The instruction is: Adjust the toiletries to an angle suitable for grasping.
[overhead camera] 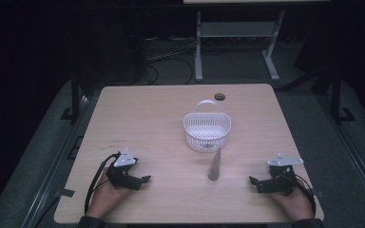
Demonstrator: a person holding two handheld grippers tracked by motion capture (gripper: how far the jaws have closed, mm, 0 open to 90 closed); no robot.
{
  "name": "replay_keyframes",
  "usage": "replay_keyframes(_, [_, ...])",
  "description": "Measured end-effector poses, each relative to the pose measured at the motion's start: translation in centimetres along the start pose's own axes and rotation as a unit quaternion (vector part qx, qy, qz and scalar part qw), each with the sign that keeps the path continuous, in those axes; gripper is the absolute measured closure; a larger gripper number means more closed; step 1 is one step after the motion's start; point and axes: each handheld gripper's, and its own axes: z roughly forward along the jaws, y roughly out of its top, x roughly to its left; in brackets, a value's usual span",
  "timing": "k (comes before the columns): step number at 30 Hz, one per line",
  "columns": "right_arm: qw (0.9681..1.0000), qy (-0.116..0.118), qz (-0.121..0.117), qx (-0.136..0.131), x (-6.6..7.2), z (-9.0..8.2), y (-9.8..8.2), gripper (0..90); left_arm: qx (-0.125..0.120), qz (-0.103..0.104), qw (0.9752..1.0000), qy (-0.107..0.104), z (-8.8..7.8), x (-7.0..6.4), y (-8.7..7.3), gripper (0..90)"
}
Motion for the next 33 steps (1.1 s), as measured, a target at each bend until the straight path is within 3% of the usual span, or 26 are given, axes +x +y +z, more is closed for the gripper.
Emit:
replay_keyframes(11, [1.0,0.0,-0.001,0.001,0.0,0.0,0.0,2.0,0.0,0.0,1.0,0.0,0.0,0.0,0.0,12.2])
replay_keyframes(13, [1.0,0.002,-0.004,0.004,0.0,-0.4,0.1,14.0,0.0,0.0,1.0,0.0,0.0,0.0,0.0,12.3])
replay_keyframes(15, [0.9999,0.012,-0.001,0.004,-0.1,-0.8,0.2,17.3,0.0,0.0,1.0,0.0,0.0,0.0,0.0,12.3])
replay_keyframes(18, [0.9994,0.033,0.006,-0.013,0.1,-1.5,0.5,31.8,0.0,0.0,1.0,0.0,0.0,0.0,0.0,12.3])
replay_keyframes(19, [0.9994,0.033,0.006,-0.013,0.1,-1.5,0.5,31.8,0.0,0.0,1.0,0.0,0.0,0.0,0.0,12.3])
replay_keyframes(20, [0.9987,0.046,0.004,-0.02,0.2,-1.9,0.6,42.6,0.0,0.0,1.0,0.0,0.0,0.0,0.0,12.3])
replay_keyframes(25, [0.9957,0.082,-0.002,-0.043,0.4,-3.0,1.0,67.9,0.0,0.0,1.0,0.0,0.0,0.0,0.0,12.3])
replay_keyframes(29, [0.9927,0.103,-0.021,-0.058,0.7,-3.7,1.5,89.8,0.0,0.0,1.0,0.0,0.0,0.0,0.0,12.3])
replay_keyframes(33, [0.9888,0.127,-0.03,-0.073,1.0,-4.4,2.1,90.0,0.0,0.0,1.0,0.0,0.0,0.0,0.0,12.3])
